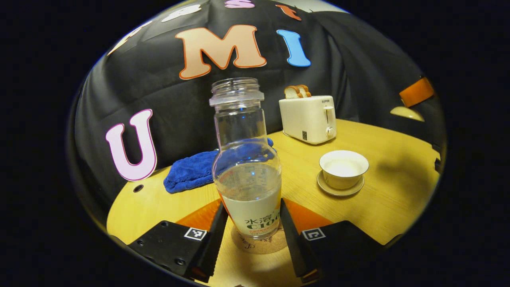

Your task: Open the teacup lid with one hand, grasp the water bottle and pour water into the teacup with the other hand; after pouring, place the water bottle on the coaster and then close the teacup lid.

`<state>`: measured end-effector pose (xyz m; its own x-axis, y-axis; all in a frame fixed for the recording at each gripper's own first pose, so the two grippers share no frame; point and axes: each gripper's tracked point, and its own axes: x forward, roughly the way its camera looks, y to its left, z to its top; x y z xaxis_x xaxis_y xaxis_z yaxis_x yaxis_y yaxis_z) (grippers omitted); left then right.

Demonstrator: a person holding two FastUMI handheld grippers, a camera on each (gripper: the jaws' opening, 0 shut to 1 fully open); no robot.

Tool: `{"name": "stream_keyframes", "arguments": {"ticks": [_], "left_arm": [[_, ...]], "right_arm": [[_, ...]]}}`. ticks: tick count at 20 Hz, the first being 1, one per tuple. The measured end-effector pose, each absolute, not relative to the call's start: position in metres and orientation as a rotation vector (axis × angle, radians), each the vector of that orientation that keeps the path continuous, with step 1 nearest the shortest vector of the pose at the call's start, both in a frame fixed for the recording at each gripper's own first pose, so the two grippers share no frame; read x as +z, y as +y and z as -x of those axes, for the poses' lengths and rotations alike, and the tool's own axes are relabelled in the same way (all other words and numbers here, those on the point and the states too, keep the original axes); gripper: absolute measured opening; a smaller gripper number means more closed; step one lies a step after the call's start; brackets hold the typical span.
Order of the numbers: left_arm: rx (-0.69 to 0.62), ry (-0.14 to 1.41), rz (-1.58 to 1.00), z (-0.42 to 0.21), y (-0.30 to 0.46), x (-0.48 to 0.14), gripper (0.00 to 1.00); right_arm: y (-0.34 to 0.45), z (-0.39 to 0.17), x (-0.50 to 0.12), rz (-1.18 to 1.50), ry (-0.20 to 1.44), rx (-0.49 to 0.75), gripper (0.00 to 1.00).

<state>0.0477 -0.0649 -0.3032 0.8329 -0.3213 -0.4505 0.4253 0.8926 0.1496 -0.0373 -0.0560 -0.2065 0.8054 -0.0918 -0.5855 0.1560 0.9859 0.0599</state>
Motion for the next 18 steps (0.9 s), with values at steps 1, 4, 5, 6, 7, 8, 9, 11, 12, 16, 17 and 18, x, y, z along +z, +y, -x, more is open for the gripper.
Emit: {"name": "stream_keyframes", "arguments": {"ticks": [1, 4, 5, 6, 7, 8, 9, 11, 12, 16, 17, 18], "left_arm": [[-0.401, 0.43, -0.27, -0.049, -0.065, -0.3, 0.71], [-0.398, 0.438, -0.363, -0.051, -0.062, -0.294, 0.7], [-0.403, 0.439, -0.388, -0.05, -0.063, -0.292, 0.69], [-0.406, 0.444, -0.419, -0.05, -0.064, -0.29, 0.69], [-0.408, 0.447, -0.45, -0.051, -0.064, -0.289, 0.69], [-0.407, 0.455, -0.479, -0.05, -0.062, -0.289, 0.69], [-0.405, 0.459, -0.51, -0.05, -0.062, -0.288, 0.69], [-0.408, 0.462, -0.576, -0.049, -0.061, -0.286, 0.7], [-0.409, 0.466, -0.613, -0.049, -0.061, -0.287, 0.7], [-0.421, 0.497, -0.727, -0.045, -0.061, -0.292, 0.69], [-0.42, 0.503, -0.754, -0.045, -0.06, -0.293, 0.7], [-0.421, 0.505, -0.774, -0.044, -0.061, -0.293, 0.69]], "right_arm": [[-0.057, 0.038, -0.206, -0.113, 0.616, -0.13, 0.23], [-0.064, 0.039, -0.205, -0.133, 0.606, -0.121, 0.25], [-0.067, 0.041, -0.205, -0.143, 0.605, -0.12, 0.26], [-0.07, 0.041, -0.206, -0.156, 0.605, -0.121, 0.27], [-0.073, 0.042, -0.208, -0.17, 0.605, -0.123, 0.28], [-0.076, 0.043, -0.208, -0.184, 0.604, -0.124, 0.28], [-0.079, 0.045, -0.209, -0.194, 0.604, -0.126, 0.25], [-0.086, 0.049, -0.211, -0.199, 0.602, -0.125, 0.26], [-0.089, 0.051, -0.212, -0.195, 0.601, -0.123, 0.24], [-0.1, 0.056, -0.213, -0.189, 0.602, -0.11, 0.23], [-0.102, 0.058, -0.214, -0.19, 0.604, -0.106, 0.23], [-0.104, 0.058, -0.214, -0.19, 0.607, -0.101, 0.23]]}}
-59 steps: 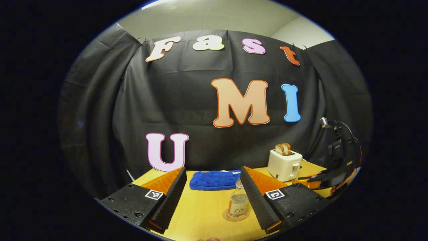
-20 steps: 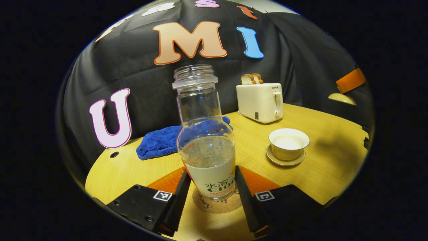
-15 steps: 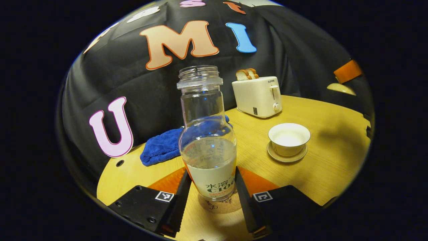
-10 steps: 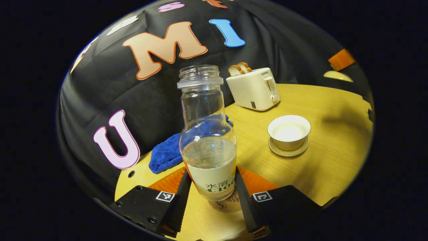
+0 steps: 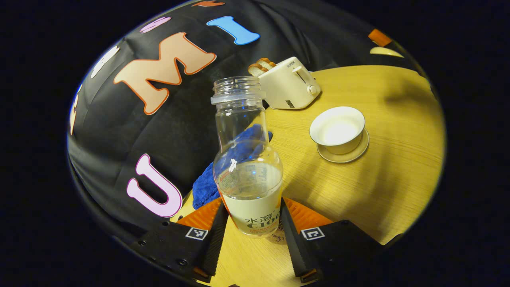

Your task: Open the teacup lid with one hand, grasp the water bottle and pour water into the teacup with the other hand; after pouring, place the water bottle on the coaster and then close the teacup lid.

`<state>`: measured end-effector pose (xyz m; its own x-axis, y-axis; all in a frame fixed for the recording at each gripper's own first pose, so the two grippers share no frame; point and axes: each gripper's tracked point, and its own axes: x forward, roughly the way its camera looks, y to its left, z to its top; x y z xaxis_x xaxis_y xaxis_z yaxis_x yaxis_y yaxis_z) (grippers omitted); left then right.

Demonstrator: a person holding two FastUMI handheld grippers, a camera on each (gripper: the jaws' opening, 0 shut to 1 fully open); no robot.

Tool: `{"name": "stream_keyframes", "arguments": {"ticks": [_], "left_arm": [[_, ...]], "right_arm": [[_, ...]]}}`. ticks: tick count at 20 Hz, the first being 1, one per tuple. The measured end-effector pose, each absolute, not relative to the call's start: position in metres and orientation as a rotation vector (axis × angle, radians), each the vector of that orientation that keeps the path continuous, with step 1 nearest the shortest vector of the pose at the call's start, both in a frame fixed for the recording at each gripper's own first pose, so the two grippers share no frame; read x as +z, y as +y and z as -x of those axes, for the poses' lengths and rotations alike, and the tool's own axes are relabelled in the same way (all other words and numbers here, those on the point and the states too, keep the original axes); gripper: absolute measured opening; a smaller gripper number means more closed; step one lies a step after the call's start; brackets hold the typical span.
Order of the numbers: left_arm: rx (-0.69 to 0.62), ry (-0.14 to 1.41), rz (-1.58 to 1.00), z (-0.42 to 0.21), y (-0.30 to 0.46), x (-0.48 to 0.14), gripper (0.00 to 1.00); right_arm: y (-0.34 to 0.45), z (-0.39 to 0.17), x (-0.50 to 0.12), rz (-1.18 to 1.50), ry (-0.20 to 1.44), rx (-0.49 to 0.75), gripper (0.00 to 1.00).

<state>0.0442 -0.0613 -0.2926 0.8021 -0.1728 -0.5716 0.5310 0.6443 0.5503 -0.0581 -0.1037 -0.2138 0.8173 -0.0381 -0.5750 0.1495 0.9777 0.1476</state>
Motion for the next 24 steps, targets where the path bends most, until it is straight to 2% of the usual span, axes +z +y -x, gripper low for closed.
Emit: {"name": "stream_keyframes", "arguments": {"ticks": [1, 3, 11, 12, 15, 24], "left_arm": [[-0.423, 0.513, -0.796, -0.044, -0.062, -0.294, 0.69], [-0.429, 0.53, -0.858, -0.044, -0.062, -0.298, 0.7], [-0.478, 0.569, -1.045, -0.044, -0.069, -0.307, 0.69], [-0.481, 0.575, -1.076, -0.044, -0.068, -0.308, 0.69], [-0.508, 0.592, -1.155, -0.046, -0.071, -0.311, 0.69], [-0.59, 0.632, -1.349, -0.052, -0.074, -0.312, 0.69]], "right_arm": [[-0.106, 0.058, -0.214, -0.186, 0.607, -0.096, 0.28], [-0.11, 0.058, -0.214, -0.177, 0.604, -0.087, 0.23], [-0.117, 0.067, -0.221, -0.191, 0.612, -0.057, 0.23], [-0.118, 0.067, -0.222, -0.189, 0.613, -0.053, 0.26], [-0.12, 0.071, -0.224, -0.191, 0.614, -0.043, 0.23], [-0.138, 0.074, -0.228, -0.229, 0.603, -0.057, 0.23]]}}
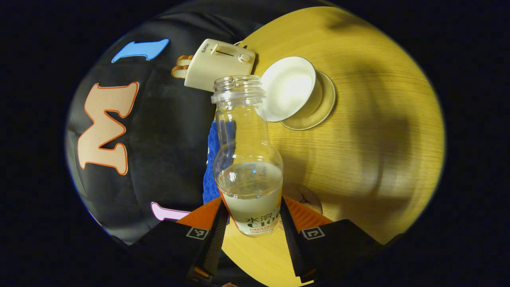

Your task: Open the teacup lid with one hand, grasp the water bottle and pour water into the teacup with the other hand; after pouring, place the water bottle on the coaster and then close the teacup lid.

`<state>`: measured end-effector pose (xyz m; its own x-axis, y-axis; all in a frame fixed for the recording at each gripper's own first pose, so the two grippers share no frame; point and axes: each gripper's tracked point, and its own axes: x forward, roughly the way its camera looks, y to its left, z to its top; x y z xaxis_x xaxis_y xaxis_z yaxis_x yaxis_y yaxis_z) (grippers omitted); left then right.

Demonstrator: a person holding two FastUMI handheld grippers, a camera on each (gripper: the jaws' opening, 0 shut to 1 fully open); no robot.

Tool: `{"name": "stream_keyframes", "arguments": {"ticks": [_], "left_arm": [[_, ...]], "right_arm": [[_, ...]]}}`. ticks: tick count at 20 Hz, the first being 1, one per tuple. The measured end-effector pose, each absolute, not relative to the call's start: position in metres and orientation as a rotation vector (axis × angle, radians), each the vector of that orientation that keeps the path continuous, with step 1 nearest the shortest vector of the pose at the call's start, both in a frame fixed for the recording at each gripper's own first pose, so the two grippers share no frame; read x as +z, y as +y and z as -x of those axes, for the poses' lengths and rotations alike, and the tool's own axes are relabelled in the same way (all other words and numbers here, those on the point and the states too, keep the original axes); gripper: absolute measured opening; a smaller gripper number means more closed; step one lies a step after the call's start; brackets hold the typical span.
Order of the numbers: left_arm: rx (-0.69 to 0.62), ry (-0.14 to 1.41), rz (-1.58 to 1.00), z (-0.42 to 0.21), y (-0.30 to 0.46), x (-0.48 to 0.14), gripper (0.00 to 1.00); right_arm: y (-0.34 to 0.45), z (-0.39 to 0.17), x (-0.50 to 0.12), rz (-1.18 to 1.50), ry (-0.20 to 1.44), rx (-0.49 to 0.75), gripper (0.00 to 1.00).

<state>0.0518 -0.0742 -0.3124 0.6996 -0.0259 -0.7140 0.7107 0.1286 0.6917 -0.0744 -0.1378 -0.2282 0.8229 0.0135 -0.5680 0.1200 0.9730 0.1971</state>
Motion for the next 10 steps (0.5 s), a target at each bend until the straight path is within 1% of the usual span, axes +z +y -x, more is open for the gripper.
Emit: {"name": "stream_keyframes", "arguments": {"ticks": [1, 2, 3, 6, 8, 10], "left_arm": [[-0.598, 0.634, -1.371, -0.052, -0.075, -0.312, 0.69], [-0.603, 0.631, -1.399, -0.052, -0.075, -0.31, 0.69], [-0.611, 0.633, -1.424, -0.053, -0.075, -0.31, 0.69], [-0.625, 0.641, -1.478, -0.055, -0.074, -0.308, 0.69], [-0.635, 0.66, -1.513, -0.057, -0.073, -0.308, 0.69], [-0.636, 0.674, -1.551, -0.062, -0.072, -0.309, 0.69]], "right_arm": [[-0.14, 0.077, -0.229, -0.234, 0.604, -0.059, 0.23], [-0.14, 0.077, -0.231, -0.24, 0.605, -0.059, 0.26], [-0.142, 0.079, -0.232, -0.245, 0.605, -0.059, 0.23], [-0.143, 0.08, -0.234, -0.252, 0.604, -0.056, 0.29], [-0.144, 0.082, -0.234, -0.253, 0.602, -0.053, 0.23], [-0.146, 0.084, -0.234, -0.254, 0.6, -0.051, 0.23]]}}
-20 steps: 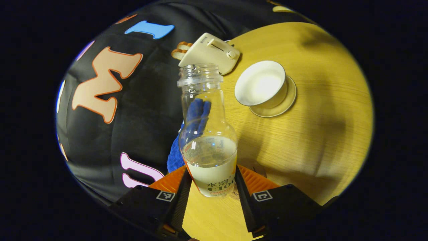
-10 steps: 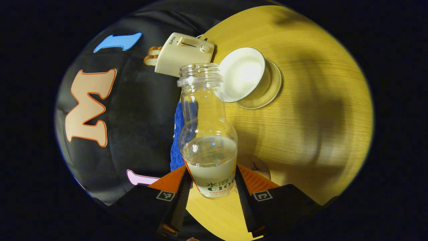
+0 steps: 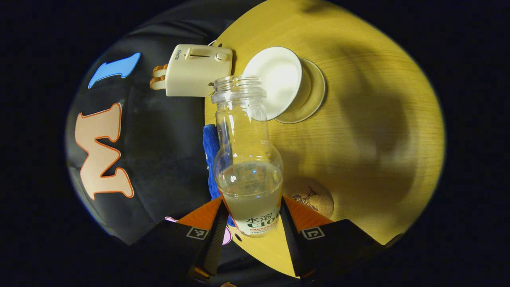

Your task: Open the teacup lid with one hand, grasp the water bottle and pour water into the teacup with the other hand; after pouring, place the water bottle on the coaster and then close the teacup lid.

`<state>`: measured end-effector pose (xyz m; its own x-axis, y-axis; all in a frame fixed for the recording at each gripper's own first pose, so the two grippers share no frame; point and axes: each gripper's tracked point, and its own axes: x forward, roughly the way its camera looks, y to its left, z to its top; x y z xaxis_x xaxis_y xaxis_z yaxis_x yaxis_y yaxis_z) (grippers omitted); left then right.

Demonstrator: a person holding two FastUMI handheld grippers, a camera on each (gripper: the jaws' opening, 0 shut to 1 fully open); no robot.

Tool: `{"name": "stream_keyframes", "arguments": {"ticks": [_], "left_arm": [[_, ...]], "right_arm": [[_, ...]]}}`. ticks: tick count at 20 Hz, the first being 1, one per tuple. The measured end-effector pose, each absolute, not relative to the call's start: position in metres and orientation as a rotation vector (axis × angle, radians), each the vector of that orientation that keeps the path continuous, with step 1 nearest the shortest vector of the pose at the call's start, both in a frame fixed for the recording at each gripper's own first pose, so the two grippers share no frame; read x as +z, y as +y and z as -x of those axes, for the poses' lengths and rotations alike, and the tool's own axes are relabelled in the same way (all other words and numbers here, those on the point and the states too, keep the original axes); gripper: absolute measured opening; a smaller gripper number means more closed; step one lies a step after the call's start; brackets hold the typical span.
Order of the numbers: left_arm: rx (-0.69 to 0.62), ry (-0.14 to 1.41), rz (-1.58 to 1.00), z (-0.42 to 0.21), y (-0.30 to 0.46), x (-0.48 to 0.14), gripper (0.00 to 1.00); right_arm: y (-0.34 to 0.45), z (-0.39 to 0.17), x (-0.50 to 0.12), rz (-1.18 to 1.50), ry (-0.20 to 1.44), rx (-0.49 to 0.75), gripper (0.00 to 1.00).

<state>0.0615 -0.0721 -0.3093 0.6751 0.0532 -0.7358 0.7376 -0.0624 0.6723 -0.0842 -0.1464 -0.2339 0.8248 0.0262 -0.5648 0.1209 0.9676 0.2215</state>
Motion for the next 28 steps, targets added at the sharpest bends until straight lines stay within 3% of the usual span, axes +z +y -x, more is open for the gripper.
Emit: {"name": "stream_keyframes", "arguments": {"ticks": [13, 18, 20, 28], "left_arm": [[-0.633, 0.782, -1.729, -0.069, -0.055, -0.296, 0.69], [-0.622, 0.789, -1.822, -0.072, -0.056, -0.281, 0.69], [-0.632, 0.787, -1.849, -0.076, -0.061, -0.276, 0.69], [-0.622, 0.812, -1.966, -0.08, -0.059, -0.262, 0.69]], "right_arm": [[-0.153, 0.09, -0.242, -0.287, 0.605, -0.056, 0.23], [-0.154, 0.089, -0.245, -0.303, 0.604, -0.061, 0.29], [-0.155, 0.091, -0.246, -0.31, 0.603, -0.064, 0.23], [-0.163, 0.096, -0.248, -0.326, 0.602, -0.081, 0.24]]}}
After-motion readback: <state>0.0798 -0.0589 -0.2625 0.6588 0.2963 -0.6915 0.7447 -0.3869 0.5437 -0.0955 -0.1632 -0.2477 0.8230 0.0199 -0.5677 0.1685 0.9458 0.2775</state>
